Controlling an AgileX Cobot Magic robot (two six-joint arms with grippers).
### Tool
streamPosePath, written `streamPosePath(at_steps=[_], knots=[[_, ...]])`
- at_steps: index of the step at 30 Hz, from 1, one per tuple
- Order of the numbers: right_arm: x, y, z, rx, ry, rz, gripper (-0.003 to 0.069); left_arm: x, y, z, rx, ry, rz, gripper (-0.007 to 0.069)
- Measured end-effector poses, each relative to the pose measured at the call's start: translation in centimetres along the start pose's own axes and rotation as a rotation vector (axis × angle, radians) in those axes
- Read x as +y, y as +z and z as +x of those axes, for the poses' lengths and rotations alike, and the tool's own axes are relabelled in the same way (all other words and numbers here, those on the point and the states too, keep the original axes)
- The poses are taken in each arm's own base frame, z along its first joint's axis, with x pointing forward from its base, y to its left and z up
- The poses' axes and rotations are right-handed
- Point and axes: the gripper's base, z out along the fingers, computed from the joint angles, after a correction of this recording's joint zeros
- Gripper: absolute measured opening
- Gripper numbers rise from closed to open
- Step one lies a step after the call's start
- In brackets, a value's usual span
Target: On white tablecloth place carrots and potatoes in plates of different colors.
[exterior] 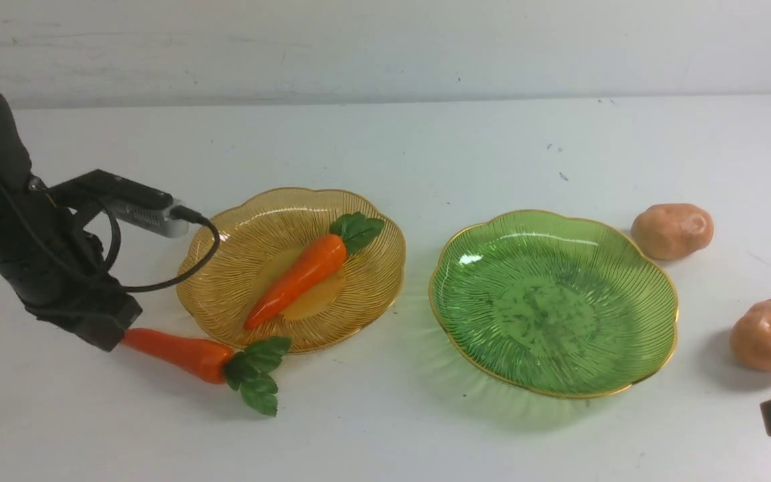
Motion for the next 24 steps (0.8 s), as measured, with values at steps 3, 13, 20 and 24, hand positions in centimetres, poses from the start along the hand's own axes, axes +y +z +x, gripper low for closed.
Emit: streamPosePath(at_steps=[3, 13, 20, 24], knots=[[0.0, 0.0, 0.0, 0.000, 0.000, 0.000, -0.0015, -0.3, 1.1, -1.1, -0.003, 0.286, -0.044, 0.0414], [0.0, 0.0, -0.1, -0.010, 0.000, 0.003, -0.0015, 0.1, 4.2, -2.3, -0.003, 0.428, -0.056, 0.0421], [0.0, 0.0, -0.1, -0.013, 0.000, 0.004, -0.0015, 0.2, 4.6, -2.5, 0.002, 0.424, -0.048, 0.0358], [0.0, 0.0, -0.1, -0.013, 0.000, 0.004, -0.0015, 0.2, 4.6, -2.3, 0.034, 0.396, -0.022, 0.0269]])
